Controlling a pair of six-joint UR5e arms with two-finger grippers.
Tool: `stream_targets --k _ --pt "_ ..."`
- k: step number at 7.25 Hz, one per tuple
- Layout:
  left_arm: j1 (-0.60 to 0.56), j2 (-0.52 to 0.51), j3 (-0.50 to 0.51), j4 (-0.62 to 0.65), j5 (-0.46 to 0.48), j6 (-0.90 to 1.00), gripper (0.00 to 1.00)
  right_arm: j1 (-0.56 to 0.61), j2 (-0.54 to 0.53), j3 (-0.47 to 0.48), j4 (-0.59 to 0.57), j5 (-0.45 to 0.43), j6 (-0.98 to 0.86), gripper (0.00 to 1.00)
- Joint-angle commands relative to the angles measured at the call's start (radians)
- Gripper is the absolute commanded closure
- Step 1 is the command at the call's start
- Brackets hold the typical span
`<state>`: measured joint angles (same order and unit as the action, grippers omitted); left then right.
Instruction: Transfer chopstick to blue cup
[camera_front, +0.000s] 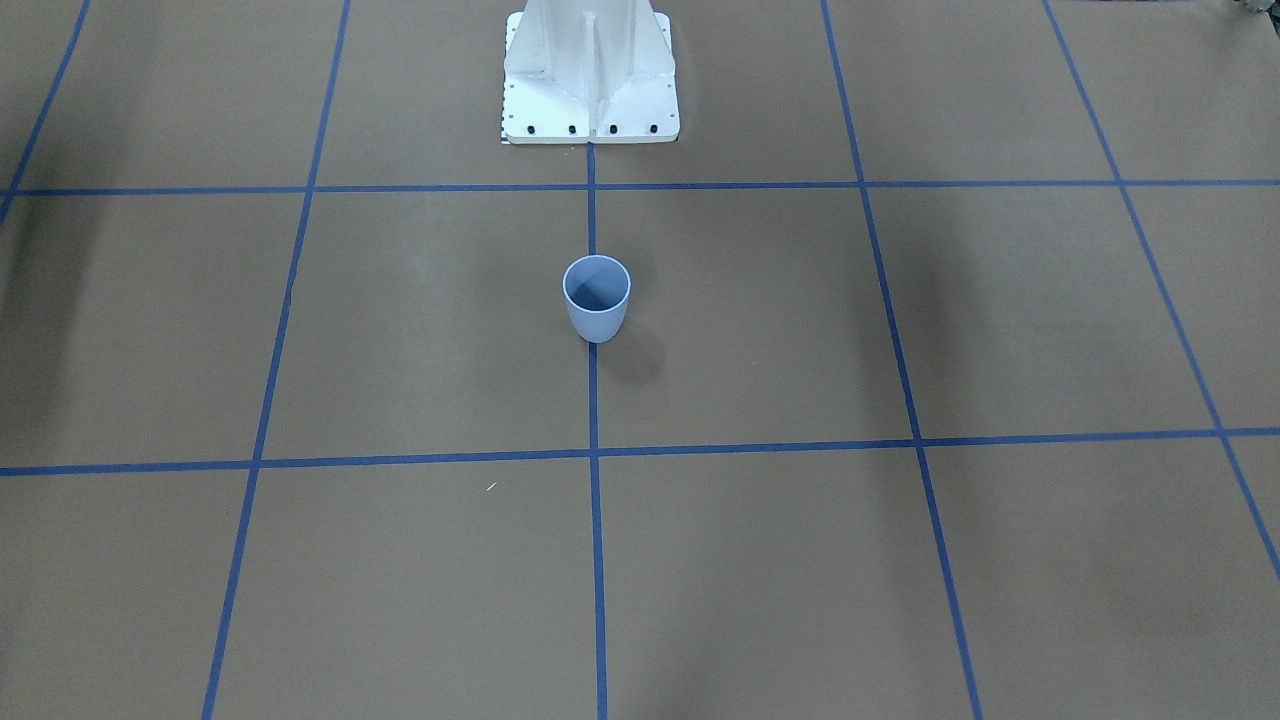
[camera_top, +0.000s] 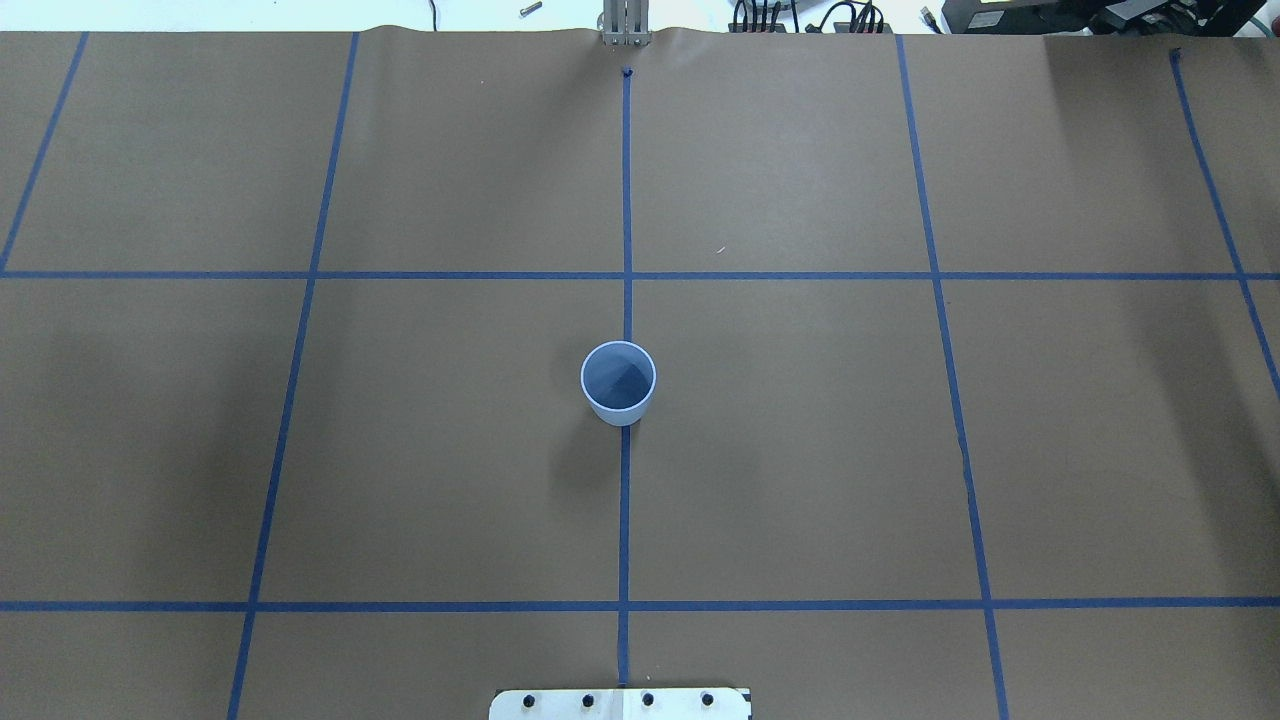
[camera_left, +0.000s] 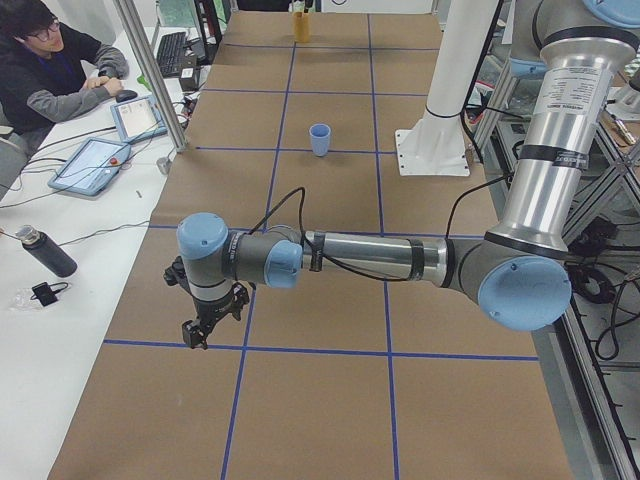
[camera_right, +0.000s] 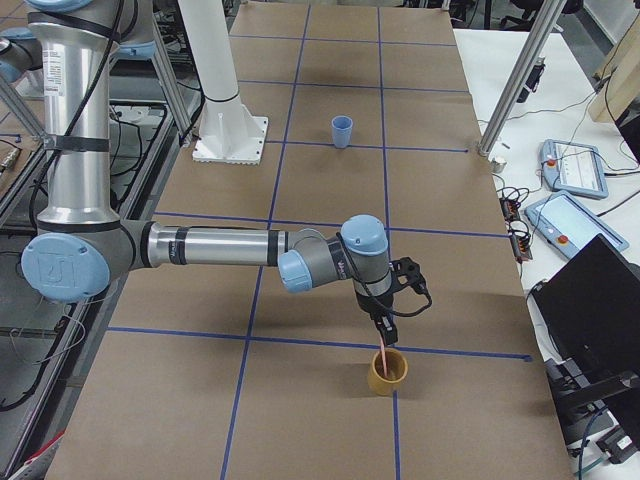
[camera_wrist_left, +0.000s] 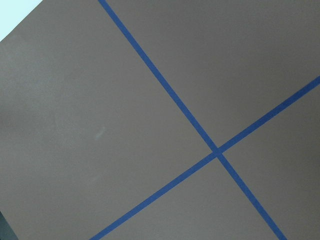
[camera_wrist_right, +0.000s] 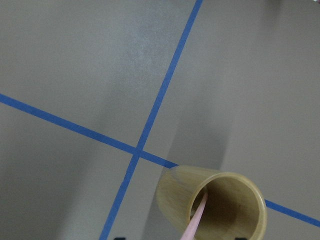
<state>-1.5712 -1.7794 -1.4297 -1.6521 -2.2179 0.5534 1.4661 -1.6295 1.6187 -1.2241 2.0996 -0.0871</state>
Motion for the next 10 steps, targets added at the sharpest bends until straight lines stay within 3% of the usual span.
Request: stream_targets --k 1,5,6,7,10 --pt "0.0 0.0 0.0 0.0 0.0 -0.001 0.02 -0.001 -0.006 0.012 -0.002 -0.004 0.001 0.85" --pt "0.0 0.012 -0.001 -0.002 0.0 -0.001 0.02 -0.001 -0.001 0.04 -0.008 -0.007 -0.003 0.79" --pt "0.0 0.015 -0.003 -0.002 0.0 -0.001 0.02 0.0 -0.006 0.052 -0.009 -0.007 -0.006 0.84" --pt "0.0 0.015 -0.003 -0.002 0.0 -0.003 0.02 0.003 -0.009 0.062 -0.011 -0.006 -0.009 0.98" --pt "0.0 0.015 -0.005 -0.003 -0.006 -0.021 0.02 0.063 -0.01 0.099 -0.015 0.008 -0.02 1.0"
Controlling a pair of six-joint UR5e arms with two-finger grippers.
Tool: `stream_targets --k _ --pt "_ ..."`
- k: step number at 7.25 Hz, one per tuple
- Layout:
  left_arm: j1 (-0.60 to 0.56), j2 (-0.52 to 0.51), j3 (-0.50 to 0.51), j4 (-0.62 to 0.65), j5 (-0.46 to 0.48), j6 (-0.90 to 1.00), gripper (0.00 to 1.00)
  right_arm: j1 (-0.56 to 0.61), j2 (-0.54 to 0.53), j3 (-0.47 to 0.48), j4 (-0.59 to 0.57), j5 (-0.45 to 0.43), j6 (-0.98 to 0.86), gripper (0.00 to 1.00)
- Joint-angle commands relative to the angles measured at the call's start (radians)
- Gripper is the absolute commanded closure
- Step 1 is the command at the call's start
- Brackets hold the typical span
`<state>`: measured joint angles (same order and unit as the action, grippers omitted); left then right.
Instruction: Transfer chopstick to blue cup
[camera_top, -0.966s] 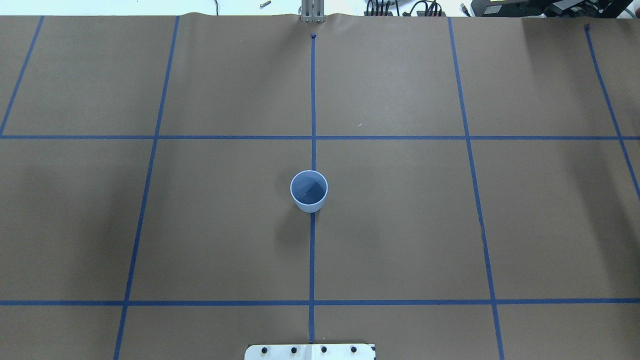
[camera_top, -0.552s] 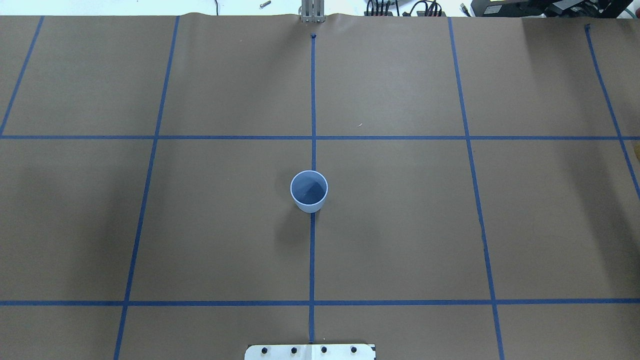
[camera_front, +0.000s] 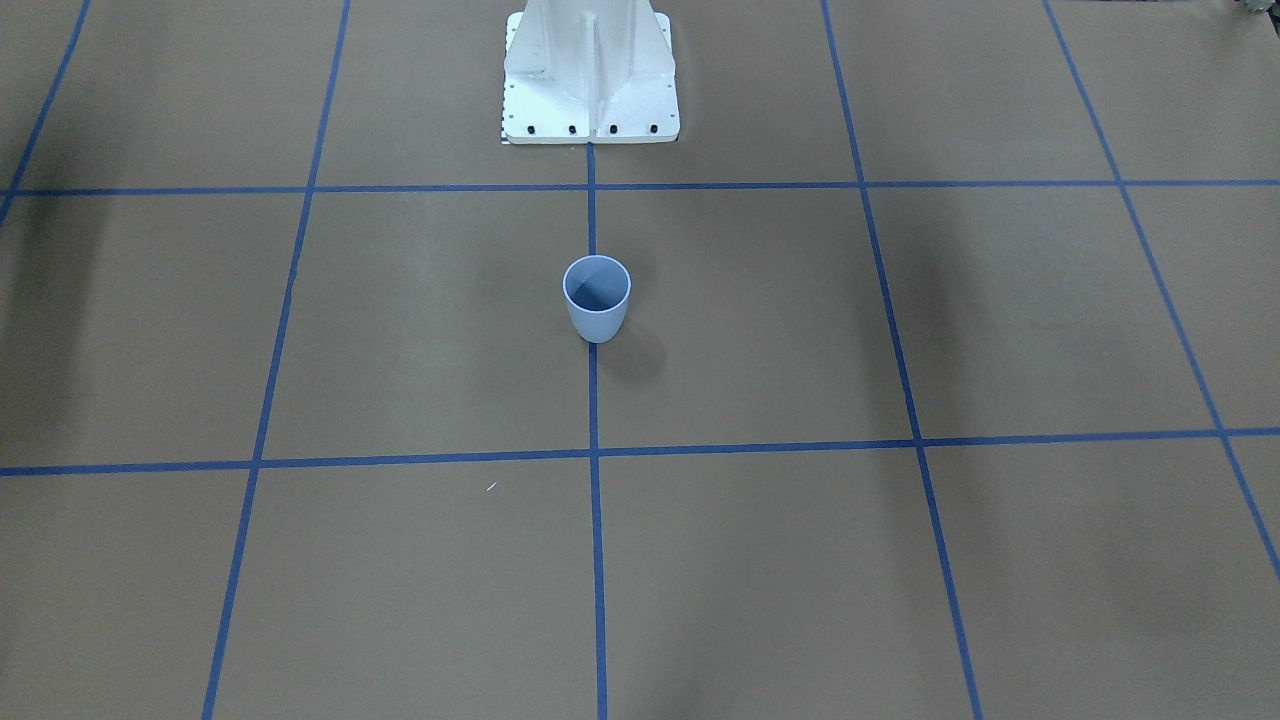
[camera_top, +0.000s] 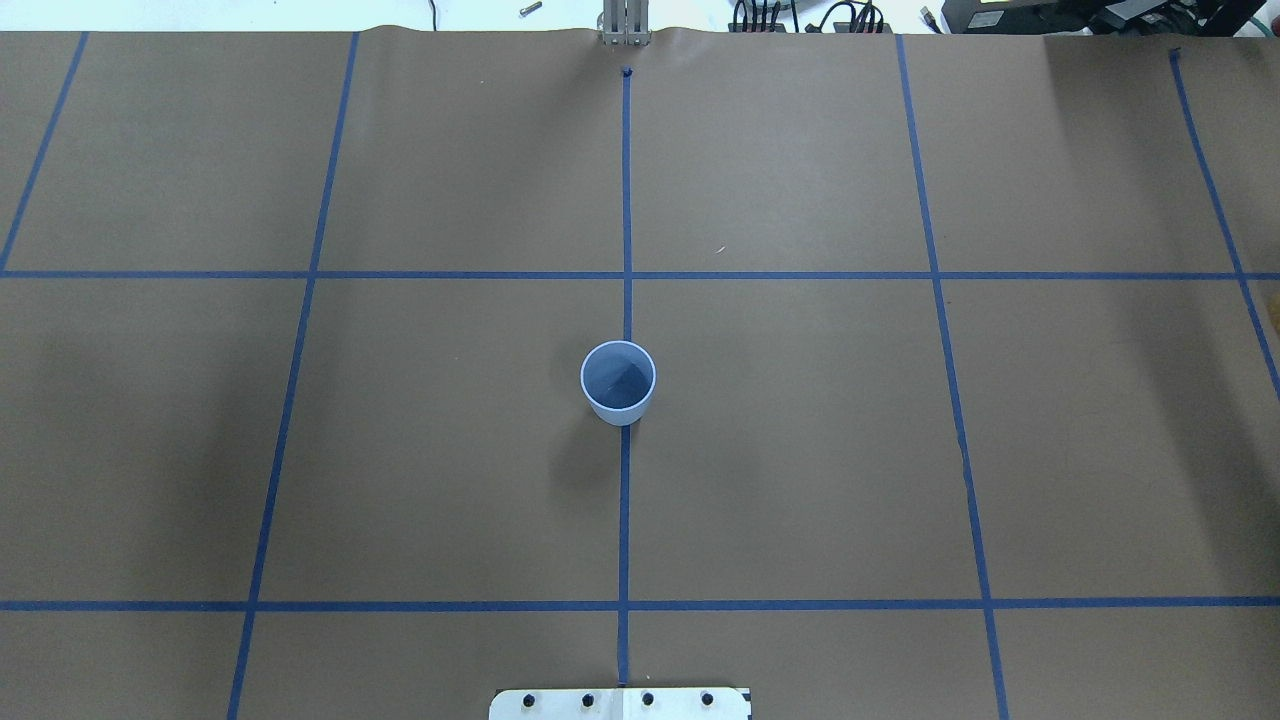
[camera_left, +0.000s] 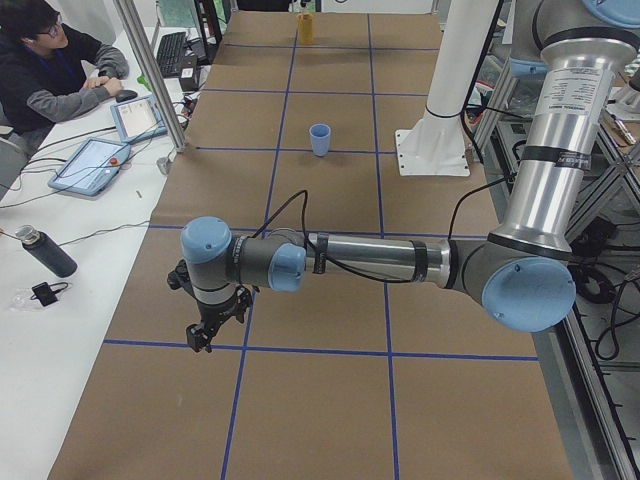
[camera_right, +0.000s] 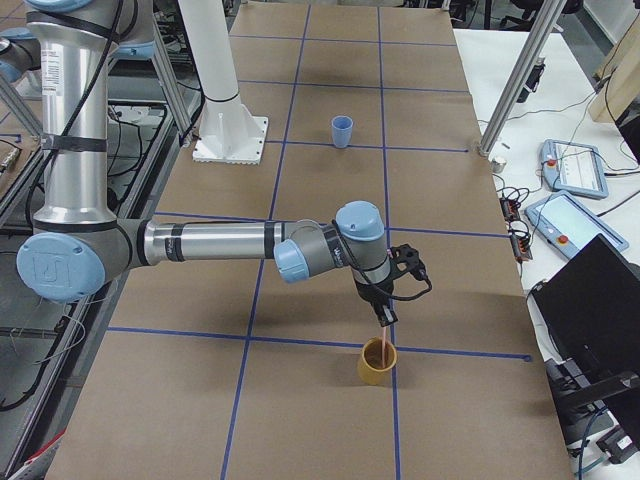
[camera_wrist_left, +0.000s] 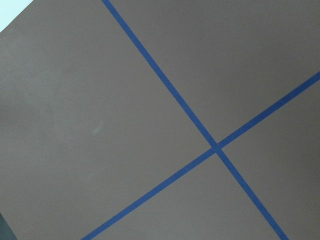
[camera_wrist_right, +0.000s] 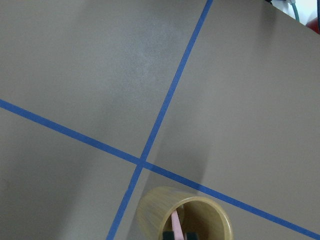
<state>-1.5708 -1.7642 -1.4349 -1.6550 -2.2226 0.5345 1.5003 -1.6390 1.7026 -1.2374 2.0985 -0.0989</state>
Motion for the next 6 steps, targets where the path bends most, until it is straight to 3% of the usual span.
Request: stream_targets --k 1,4,5,6 --pt "0.0 0.0 0.001 0.0 -0.002 -0.002 0.02 0.066 0.001 0.02 -0.019 0.014 -0.054 1.0" --pt "0.0 0.009 -0.001 0.0 -0.002 -0.002 0.02 0.132 0.075 0.216 -0.371 0.014 -0.137 1.0" --pt "0.0 0.009 -0.001 0.0 -0.002 -0.002 0.02 0.13 0.1 0.245 -0.42 0.02 -0.139 1.0" --pt "0.0 0.012 0.002 0.001 -0.003 -0.005 0.02 0.124 0.129 0.25 -0.45 0.114 -0.128 1.0"
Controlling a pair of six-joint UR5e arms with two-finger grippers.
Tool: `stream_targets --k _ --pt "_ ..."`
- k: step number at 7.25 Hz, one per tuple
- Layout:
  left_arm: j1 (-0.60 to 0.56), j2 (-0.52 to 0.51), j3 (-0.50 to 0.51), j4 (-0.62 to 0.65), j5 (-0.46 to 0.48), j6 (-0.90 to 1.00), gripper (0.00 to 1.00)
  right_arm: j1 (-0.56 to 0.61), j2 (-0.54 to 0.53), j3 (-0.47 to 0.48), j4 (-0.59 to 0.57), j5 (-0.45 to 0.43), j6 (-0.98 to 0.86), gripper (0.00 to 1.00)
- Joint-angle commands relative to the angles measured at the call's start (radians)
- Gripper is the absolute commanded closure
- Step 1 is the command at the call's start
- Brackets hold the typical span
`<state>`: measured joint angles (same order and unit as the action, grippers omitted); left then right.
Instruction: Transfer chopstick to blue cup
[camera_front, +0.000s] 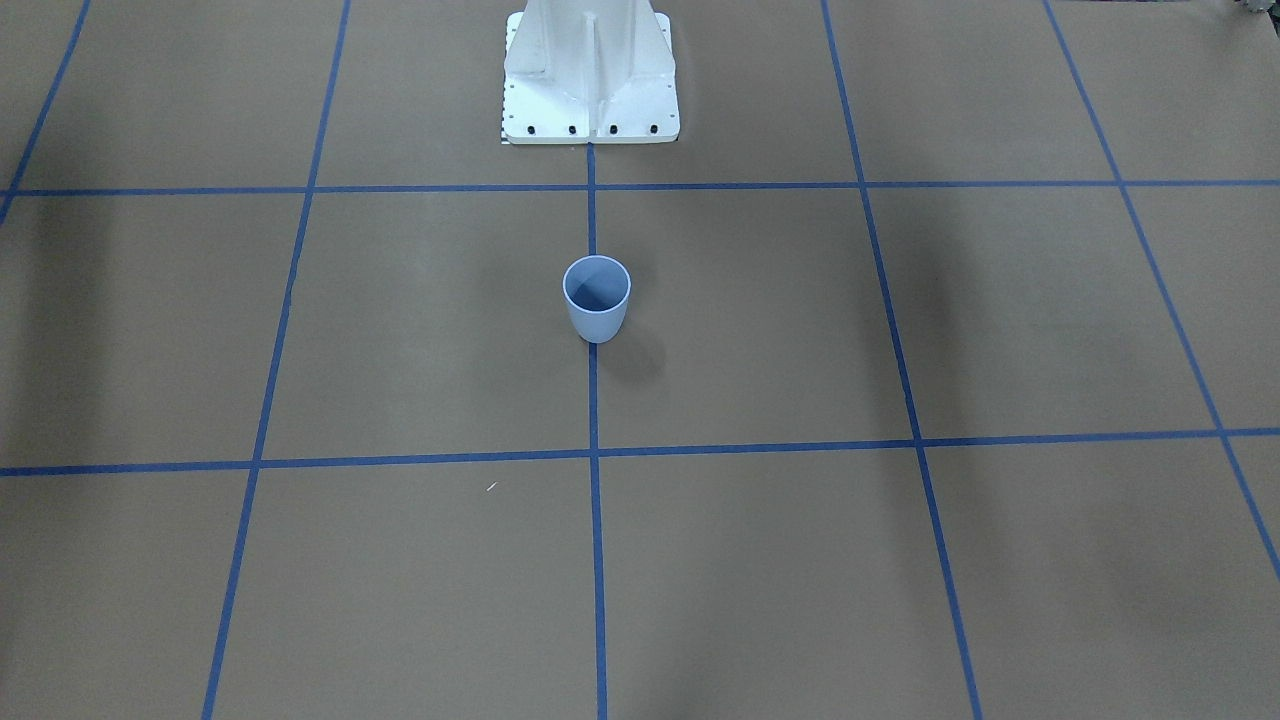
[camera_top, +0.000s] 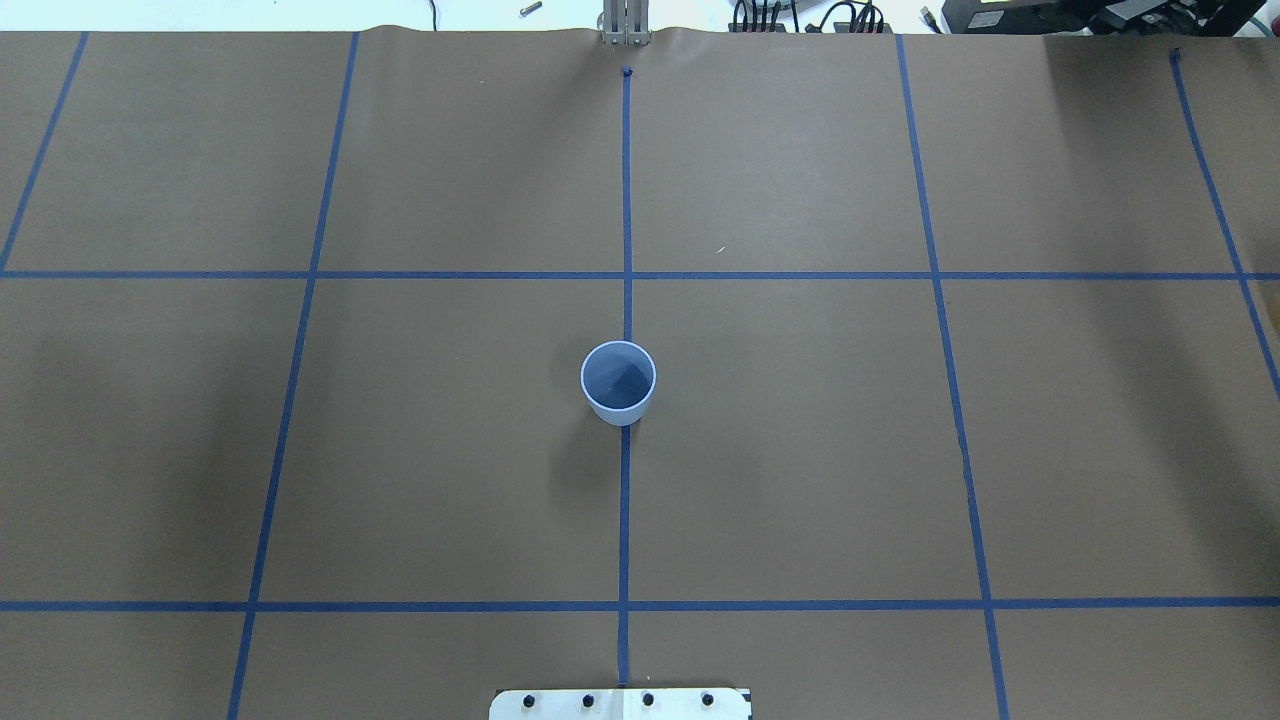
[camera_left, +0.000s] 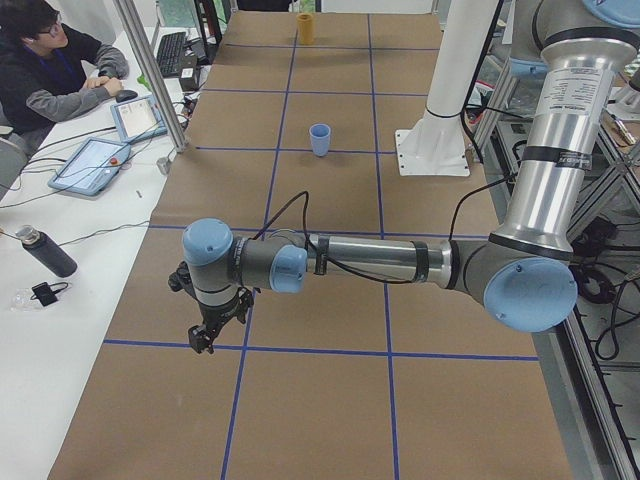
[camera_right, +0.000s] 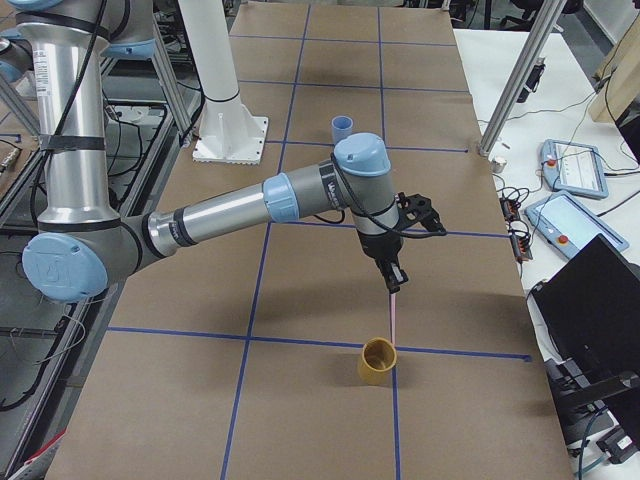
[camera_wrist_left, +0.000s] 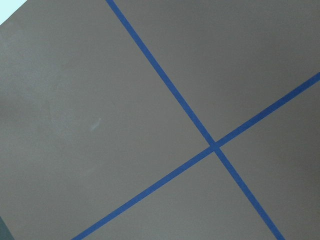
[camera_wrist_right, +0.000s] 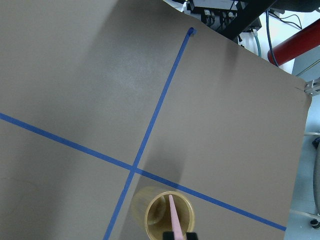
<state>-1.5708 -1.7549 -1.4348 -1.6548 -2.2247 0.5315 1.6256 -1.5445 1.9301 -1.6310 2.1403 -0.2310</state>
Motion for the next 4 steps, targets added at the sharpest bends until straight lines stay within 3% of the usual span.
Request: stream_targets --k 1,3,4 --pt "-0.003 0.012 0.004 0.012 -0.039 -0.066 0.02 -0.006 0.062 0.023 -0.058 0.161 0.016 1.0" --pt "-0.041 0.041 -0.041 -0.003 -0.064 -0.391 0.02 -0.088 0.099 0.046 -0.052 0.217 0.094 1.0" --pt "-0.051 0.046 -0.05 -0.002 -0.073 -0.392 0.02 -0.155 0.142 0.075 -0.049 0.217 0.175 1.0"
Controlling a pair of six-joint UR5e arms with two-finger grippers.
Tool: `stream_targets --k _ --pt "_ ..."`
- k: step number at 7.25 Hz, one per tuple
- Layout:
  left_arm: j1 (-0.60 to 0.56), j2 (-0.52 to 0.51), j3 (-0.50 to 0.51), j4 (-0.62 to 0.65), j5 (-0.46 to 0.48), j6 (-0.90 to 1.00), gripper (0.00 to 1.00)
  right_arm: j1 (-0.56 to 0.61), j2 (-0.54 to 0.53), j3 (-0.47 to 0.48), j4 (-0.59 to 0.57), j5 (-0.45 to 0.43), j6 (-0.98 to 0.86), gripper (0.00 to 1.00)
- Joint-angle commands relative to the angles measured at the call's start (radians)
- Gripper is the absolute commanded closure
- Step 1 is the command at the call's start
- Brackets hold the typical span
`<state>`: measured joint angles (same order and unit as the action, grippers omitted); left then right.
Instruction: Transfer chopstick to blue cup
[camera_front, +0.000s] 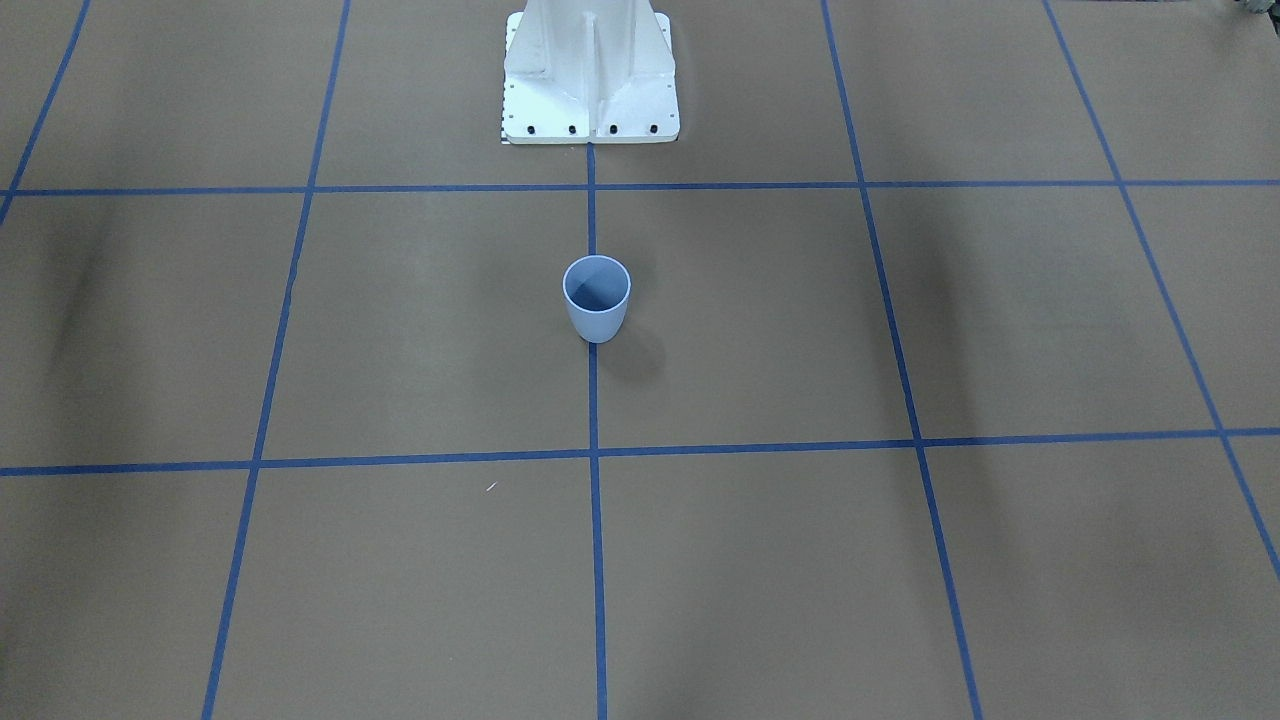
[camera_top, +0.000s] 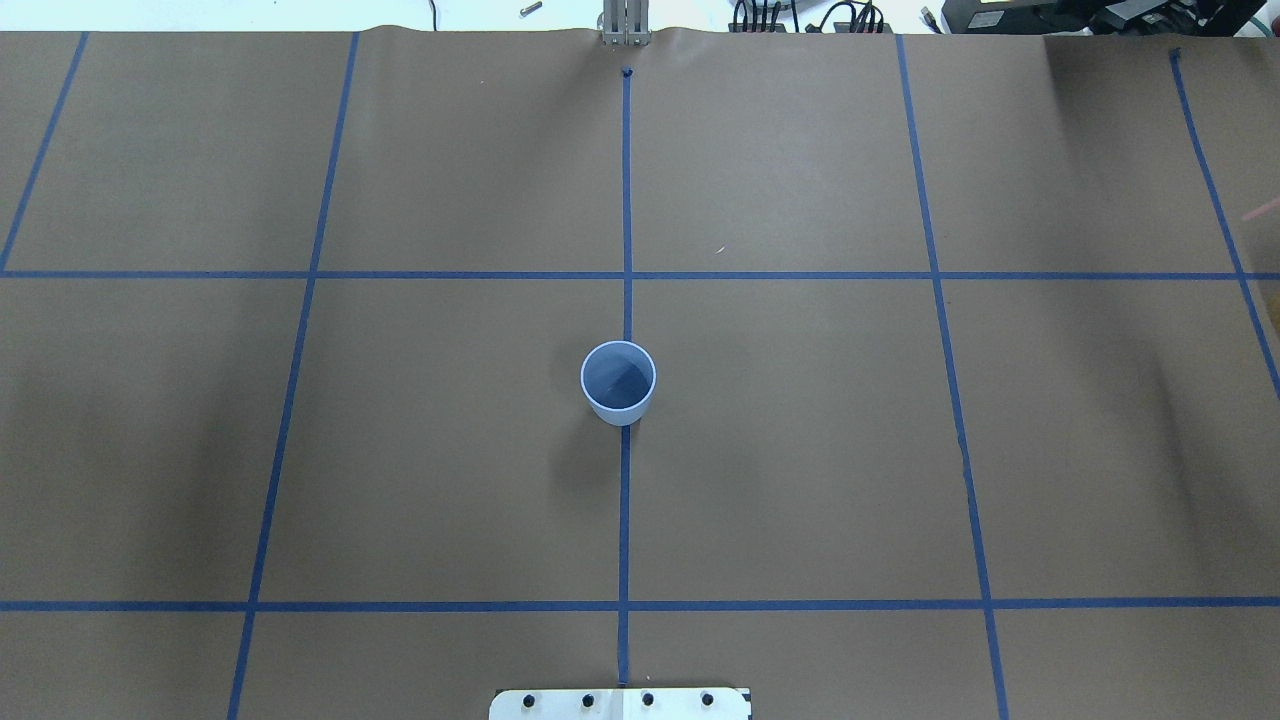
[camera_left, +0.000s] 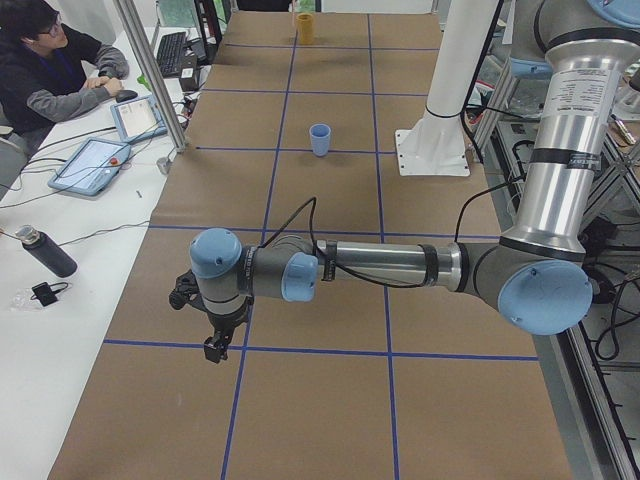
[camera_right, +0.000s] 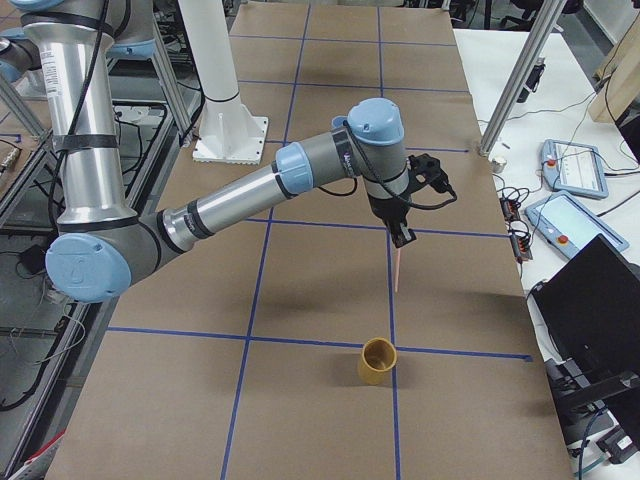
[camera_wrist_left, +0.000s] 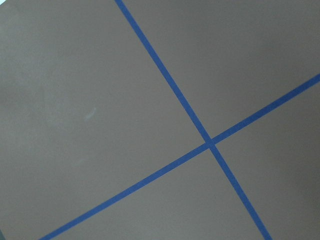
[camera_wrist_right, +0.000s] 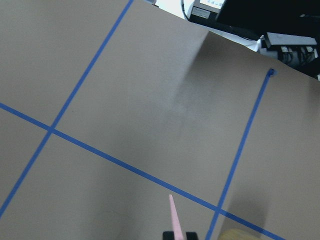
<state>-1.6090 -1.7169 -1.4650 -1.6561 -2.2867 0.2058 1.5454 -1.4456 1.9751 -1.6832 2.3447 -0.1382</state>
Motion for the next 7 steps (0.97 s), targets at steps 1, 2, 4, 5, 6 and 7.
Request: stream_targets --k 1,2,4,5,6,7 --pt "-0.02 0.011 -0.02 -0.002 -0.049 -0.066 0.02 -0.132 0.077 0.069 0.003 0.011 0.104 1.0" --pt "-0.02 0.011 -0.018 -0.002 -0.051 -0.066 0.02 -0.201 0.114 0.111 0.005 0.011 0.106 1.0" --pt "-0.02 0.011 -0.018 -0.004 -0.051 -0.069 0.02 -0.372 0.236 0.157 0.005 0.01 0.191 1.0" --pt "-0.019 0.011 -0.018 -0.004 -0.051 -0.072 0.02 -0.468 0.305 0.157 0.007 0.004 0.292 1.0" --pt "-0.019 0.011 -0.017 -0.004 -0.051 -0.075 0.02 -0.552 0.374 0.154 0.013 -0.002 0.422 1.0" --pt "-0.019 0.011 -0.015 -0.004 -0.051 -0.077 0.02 -0.642 0.402 0.142 0.079 -0.034 0.545 1.0"
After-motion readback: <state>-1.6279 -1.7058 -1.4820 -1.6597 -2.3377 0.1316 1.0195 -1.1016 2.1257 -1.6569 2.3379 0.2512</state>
